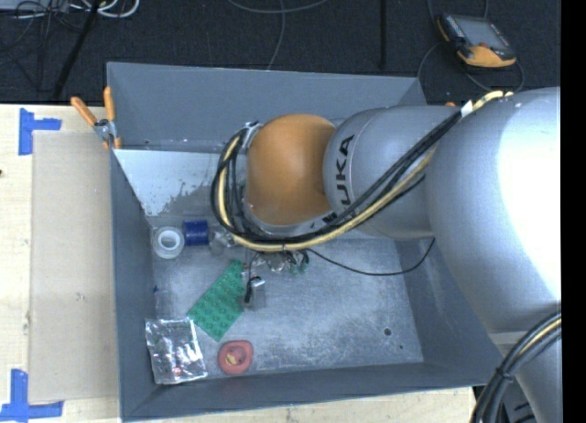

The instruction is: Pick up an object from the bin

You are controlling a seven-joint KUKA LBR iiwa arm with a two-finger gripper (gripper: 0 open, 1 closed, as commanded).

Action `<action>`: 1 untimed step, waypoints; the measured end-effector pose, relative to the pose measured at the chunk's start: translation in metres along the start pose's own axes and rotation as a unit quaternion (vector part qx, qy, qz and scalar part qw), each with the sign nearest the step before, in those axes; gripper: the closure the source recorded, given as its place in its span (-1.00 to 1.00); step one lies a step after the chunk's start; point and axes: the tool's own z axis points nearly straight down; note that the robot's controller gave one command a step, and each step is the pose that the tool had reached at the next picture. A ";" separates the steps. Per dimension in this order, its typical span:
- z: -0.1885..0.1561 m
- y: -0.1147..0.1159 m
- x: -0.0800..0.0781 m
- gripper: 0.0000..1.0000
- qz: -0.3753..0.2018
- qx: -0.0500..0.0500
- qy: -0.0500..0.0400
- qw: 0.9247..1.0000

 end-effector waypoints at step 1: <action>-0.005 0.000 -0.003 1.00 0.002 0.000 -0.003 1.000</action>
Offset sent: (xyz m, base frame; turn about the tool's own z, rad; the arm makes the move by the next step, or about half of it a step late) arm 0.0000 0.0000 0.0000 0.0000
